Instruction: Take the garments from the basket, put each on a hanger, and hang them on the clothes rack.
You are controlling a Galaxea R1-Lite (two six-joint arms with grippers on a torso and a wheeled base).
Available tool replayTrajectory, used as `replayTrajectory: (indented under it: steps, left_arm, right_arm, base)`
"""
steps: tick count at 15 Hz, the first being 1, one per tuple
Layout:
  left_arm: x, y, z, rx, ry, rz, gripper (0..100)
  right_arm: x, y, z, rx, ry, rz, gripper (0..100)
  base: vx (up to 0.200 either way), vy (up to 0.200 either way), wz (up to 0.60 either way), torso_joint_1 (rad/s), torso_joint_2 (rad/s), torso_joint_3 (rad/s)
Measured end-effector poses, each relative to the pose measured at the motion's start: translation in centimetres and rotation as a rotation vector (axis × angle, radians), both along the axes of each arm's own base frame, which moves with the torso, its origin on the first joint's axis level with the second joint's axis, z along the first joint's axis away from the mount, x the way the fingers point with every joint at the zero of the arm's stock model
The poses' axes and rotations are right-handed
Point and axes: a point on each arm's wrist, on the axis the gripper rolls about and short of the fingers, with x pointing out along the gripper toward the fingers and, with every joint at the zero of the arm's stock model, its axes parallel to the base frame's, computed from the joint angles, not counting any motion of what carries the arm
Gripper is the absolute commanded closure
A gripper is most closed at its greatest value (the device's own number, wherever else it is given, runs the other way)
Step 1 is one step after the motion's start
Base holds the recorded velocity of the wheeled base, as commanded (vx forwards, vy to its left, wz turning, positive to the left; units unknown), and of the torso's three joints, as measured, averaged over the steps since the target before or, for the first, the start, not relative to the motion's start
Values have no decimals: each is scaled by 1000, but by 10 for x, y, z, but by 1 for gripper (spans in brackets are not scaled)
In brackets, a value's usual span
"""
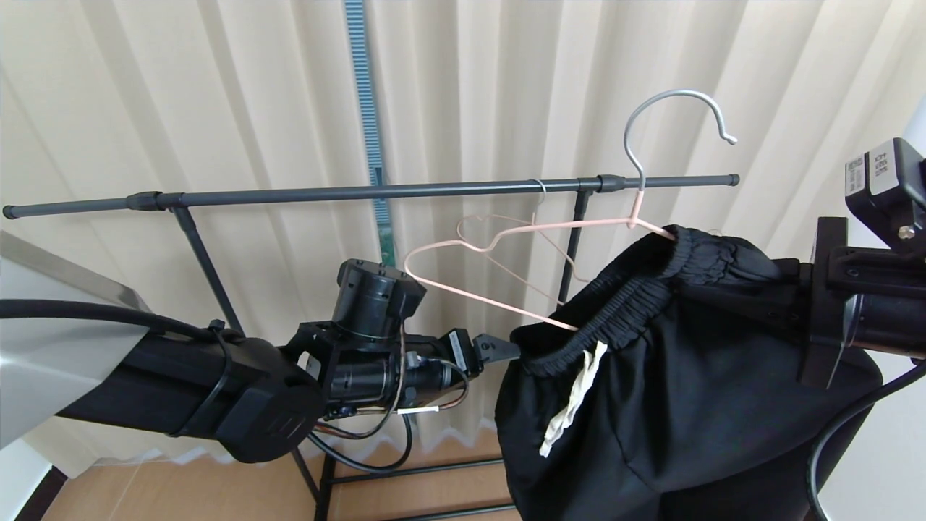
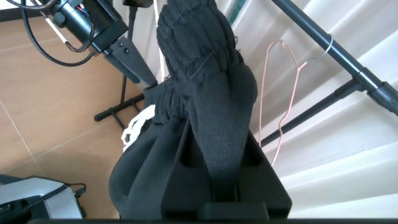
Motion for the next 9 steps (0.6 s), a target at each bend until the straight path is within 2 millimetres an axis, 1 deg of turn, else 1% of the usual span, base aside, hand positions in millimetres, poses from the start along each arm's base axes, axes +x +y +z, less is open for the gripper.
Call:
replayTrajectory:
  steps: [6,8,9]
  left_arm:
    - [10,-3,4,-25,-6,19,0]
    - [9,-3,2,-18,-5,16,0]
    - [6,-4,-2,2,-5,-1,0]
  right_arm:
    - [-2,0,-2,1,5,20,100]
    - [-2,0,-2,2,6,21,100]
    - [-1,0,-2,4,6,21,100]
  base:
    - [0,0,0,0,0,0]
    - [0,0,0,0,0,0]
    - [0,0,0,0,0,0]
